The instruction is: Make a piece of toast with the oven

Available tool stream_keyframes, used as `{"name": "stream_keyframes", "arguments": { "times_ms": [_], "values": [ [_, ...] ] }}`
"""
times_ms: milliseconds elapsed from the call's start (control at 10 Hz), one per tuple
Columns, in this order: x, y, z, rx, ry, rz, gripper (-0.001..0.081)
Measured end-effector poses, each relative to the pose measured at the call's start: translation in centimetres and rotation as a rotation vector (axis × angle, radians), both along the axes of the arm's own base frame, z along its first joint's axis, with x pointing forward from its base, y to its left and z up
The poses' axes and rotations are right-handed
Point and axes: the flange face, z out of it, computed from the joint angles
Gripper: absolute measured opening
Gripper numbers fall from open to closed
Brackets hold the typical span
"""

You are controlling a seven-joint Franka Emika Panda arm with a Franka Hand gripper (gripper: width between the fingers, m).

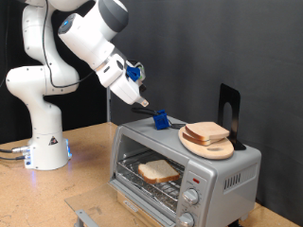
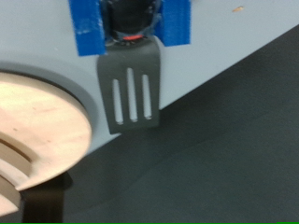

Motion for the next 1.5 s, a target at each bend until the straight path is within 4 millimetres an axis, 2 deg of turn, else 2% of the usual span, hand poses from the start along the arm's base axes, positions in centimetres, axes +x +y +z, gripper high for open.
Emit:
{"name": "stream_keyframes", "arguments": {
  "times_ms": [100,500,600,700,1000,1300,1500],
  "values": [
    [-0.1,-0.5,0.4,0.037,-0.010,0.025,0.0805],
    [-0.3,-5.5,4.4,0.234,-0.003,0.087,0.0805],
    [-0.3,-6.2,4.7,0.268,0.016,0.111,0.0805],
    [-0.2,-6.2,4.6,0.255,0.012,0.101,0.0805],
    [-1.7,-5.9,2.1,0.215,0.379,0.063,0.0805],
    [-3.1,-7.8,0.6,0.320,0.717,-0.029,0.0805],
    [-2.9,-7.7,0.6,0.325,0.706,-0.043,0.0805]
  ]
}}
